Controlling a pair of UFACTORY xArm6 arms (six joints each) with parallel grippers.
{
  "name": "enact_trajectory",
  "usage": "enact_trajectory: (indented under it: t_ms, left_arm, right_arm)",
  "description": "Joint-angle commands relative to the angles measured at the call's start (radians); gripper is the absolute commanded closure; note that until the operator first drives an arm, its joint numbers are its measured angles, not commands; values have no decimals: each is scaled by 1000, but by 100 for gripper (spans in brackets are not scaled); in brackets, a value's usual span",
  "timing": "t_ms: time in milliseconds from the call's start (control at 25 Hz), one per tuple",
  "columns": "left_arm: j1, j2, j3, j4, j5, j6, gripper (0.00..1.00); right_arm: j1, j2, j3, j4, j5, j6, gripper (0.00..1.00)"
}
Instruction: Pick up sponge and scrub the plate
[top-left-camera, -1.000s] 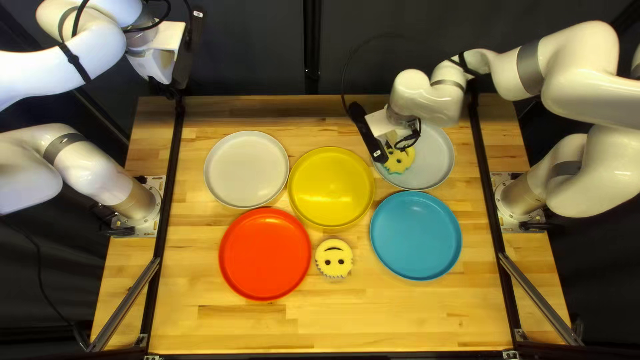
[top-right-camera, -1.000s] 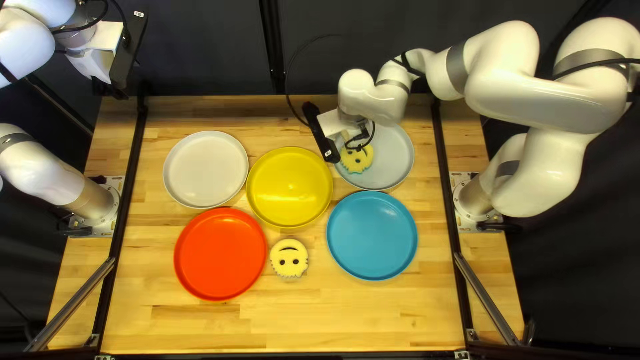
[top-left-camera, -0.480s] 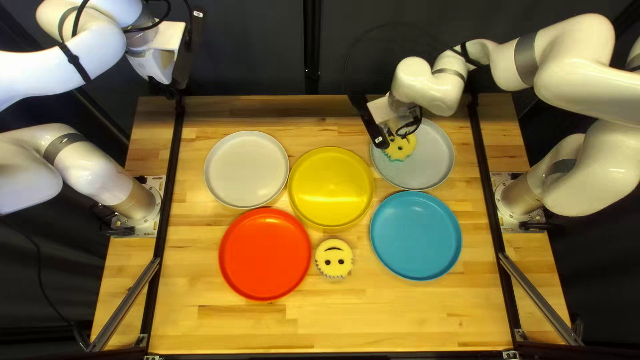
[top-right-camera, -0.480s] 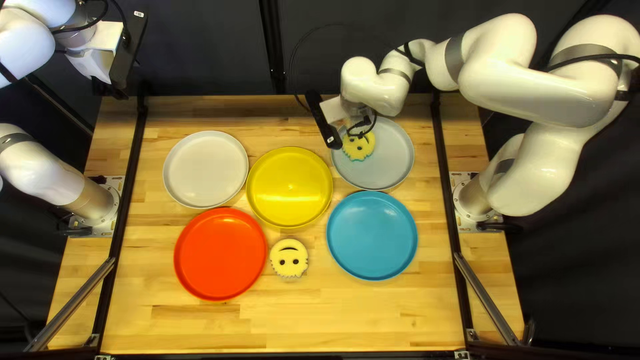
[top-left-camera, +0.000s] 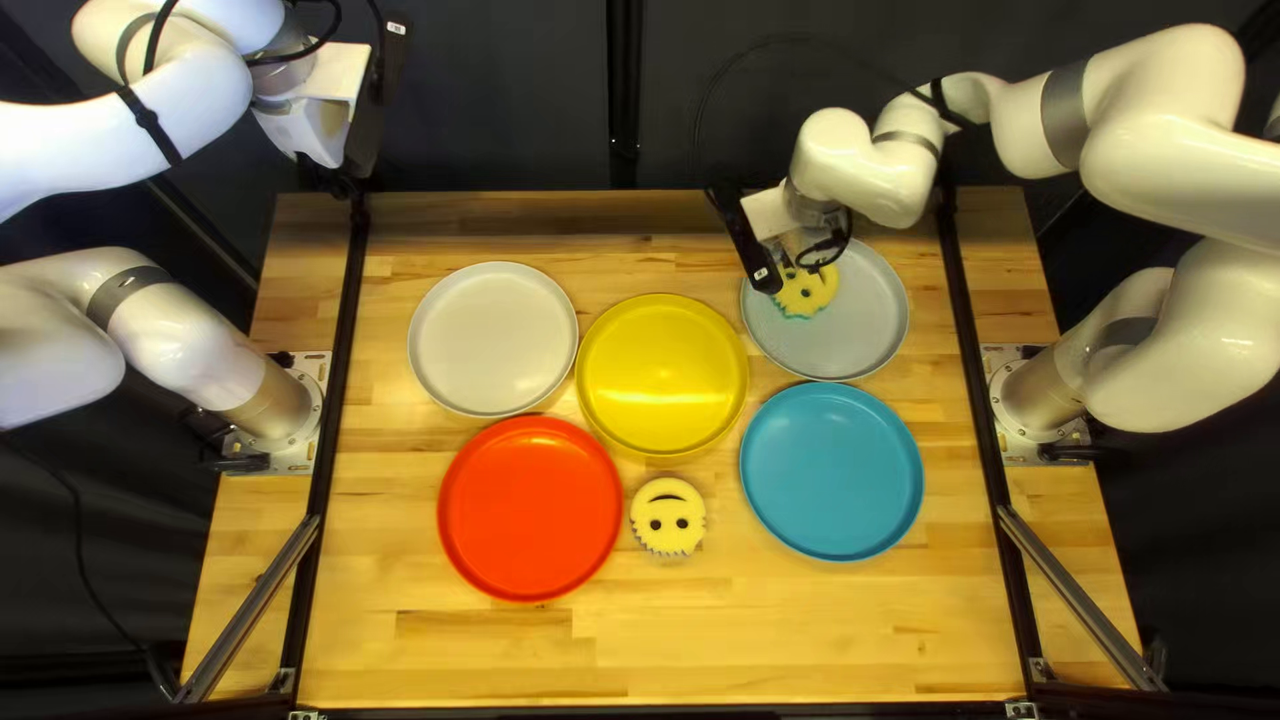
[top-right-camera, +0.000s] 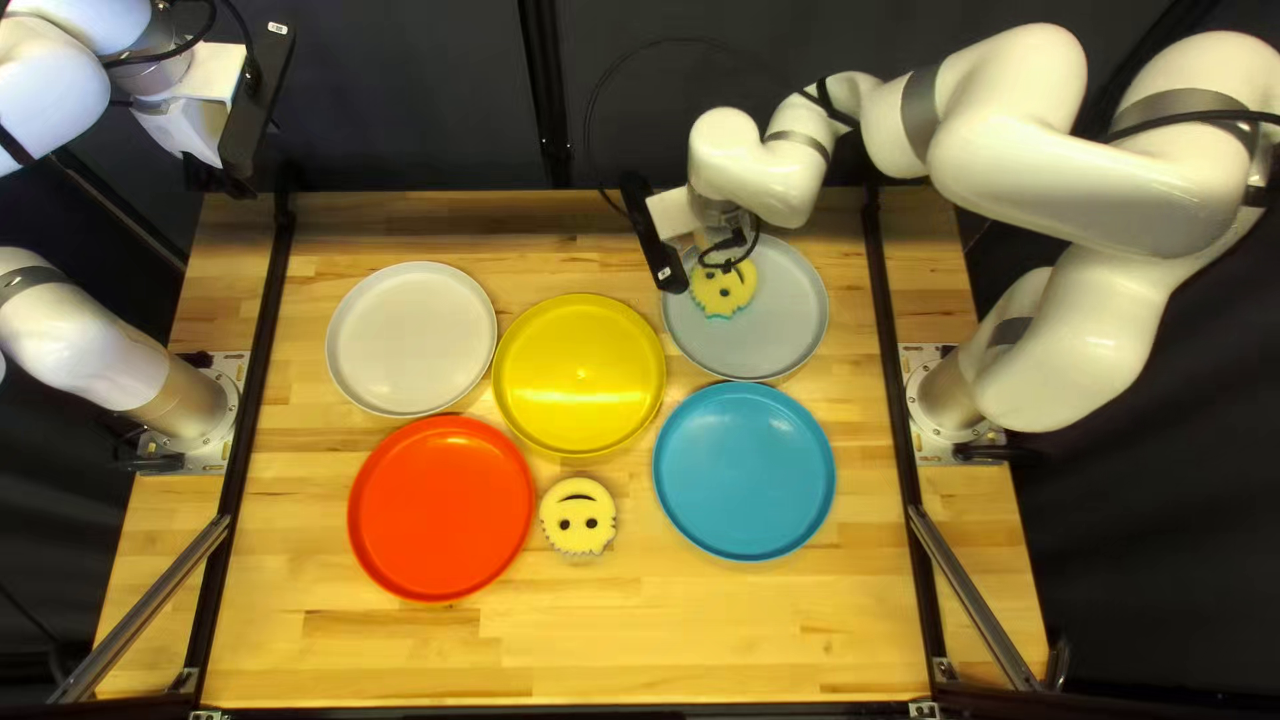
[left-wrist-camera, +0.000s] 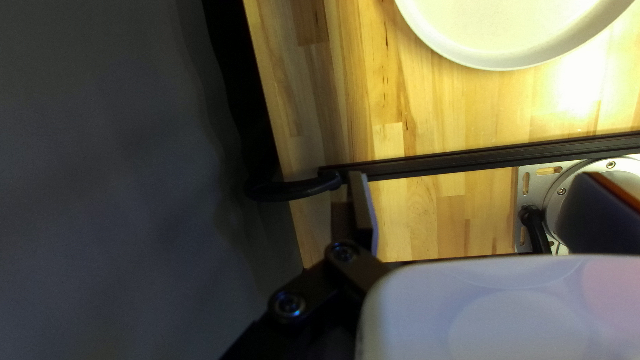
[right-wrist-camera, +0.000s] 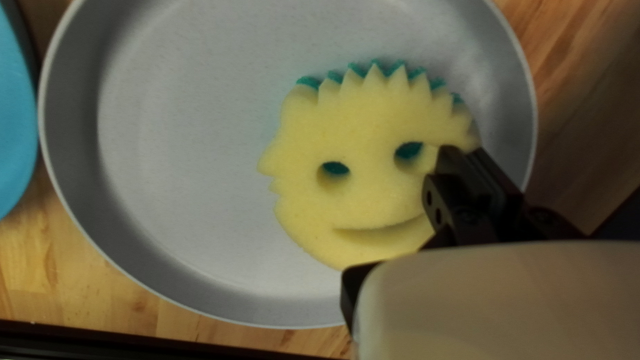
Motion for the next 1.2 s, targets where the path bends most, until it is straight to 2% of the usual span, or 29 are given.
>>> enact_trajectory:
  t_ms: [40, 160, 320, 600, 840, 1200]
  left_arm:
    - [0, 0, 0, 0, 0, 0, 0]
    - [0, 0, 0, 0, 0, 0, 0]
    - [0, 0, 0, 0, 0, 0, 0]
    - [0, 0, 0, 0, 0, 0, 0]
    - [0, 0, 0, 0, 0, 0, 0]
    - [0, 0, 0, 0, 0, 0, 0]
  right_arm:
    - [-12, 12, 24, 15, -56, -34, 100]
    - [-59, 23, 27, 44, -82, -112, 100]
    - [-123, 13, 14, 56, -71, -192, 100]
    - [-159, -33, 37, 17, -67, -205, 100]
    - [-106, -87, 102, 0, -84, -140, 100]
    - [-11, -196, 224, 34, -96, -90, 100]
